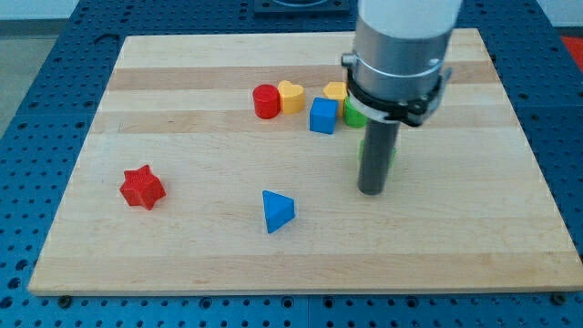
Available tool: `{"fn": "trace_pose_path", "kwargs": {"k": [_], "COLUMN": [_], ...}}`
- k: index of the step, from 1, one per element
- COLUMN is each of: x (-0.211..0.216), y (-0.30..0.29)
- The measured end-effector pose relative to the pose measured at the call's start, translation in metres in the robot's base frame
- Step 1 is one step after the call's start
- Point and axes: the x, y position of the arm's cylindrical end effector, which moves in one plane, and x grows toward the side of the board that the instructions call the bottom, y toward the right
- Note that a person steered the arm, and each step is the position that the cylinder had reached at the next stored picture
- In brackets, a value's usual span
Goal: Push green star closer to yellow heart and red circle
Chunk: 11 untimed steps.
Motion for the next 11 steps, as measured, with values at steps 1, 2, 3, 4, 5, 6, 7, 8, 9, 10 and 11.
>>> {"fn": "trace_pose_path", "kwargs": {"k": [1, 2, 3, 4, 5, 6, 7, 8, 9, 10, 11], "x": [0.003, -0.022, -0.045, -0.045, -0.045, -0.043, -0.022, -0.019, -0.028, -0.052, -0.057], "y": [0.056, 0.076, 0.063, 0.008, -0.044, -0.026, -0.016, -0.063, -0.111, -0.121, -0.121]}}
